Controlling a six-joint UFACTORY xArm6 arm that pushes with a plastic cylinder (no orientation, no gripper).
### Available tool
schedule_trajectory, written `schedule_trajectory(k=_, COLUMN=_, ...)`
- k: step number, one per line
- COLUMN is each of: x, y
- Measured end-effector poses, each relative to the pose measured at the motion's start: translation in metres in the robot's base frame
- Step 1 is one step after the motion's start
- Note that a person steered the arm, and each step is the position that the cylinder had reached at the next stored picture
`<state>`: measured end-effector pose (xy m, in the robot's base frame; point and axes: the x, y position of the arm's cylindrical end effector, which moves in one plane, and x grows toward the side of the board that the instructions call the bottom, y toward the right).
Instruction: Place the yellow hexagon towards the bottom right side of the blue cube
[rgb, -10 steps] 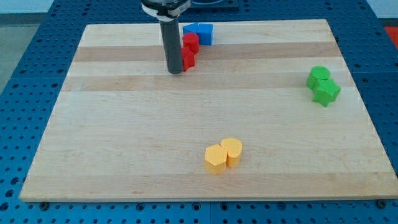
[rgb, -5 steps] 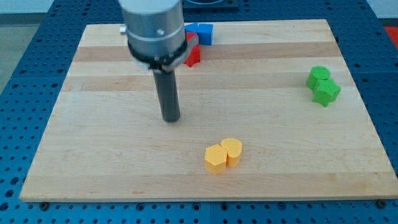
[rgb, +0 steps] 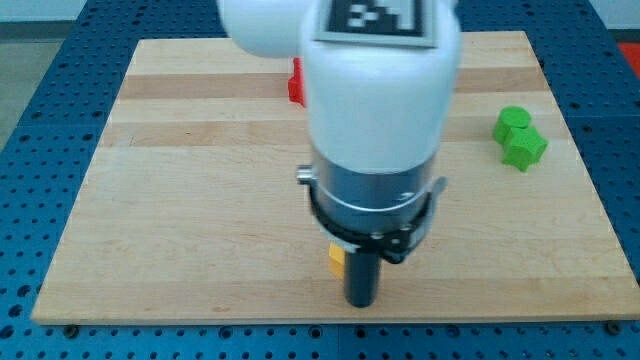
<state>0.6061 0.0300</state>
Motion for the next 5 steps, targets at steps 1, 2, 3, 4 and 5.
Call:
schedule_trajectory(k=1, x=-0.008, y=0.002)
schedule_trajectory(k=2, x=-0.011, y=-0.015)
schedule_trajectory(k=3, x=-0.012, y=-0.035)
schedule_trajectory(k=4, x=-0.026, y=-0.036)
schedule_trajectory(k=5, x=-0.046, y=-0.036)
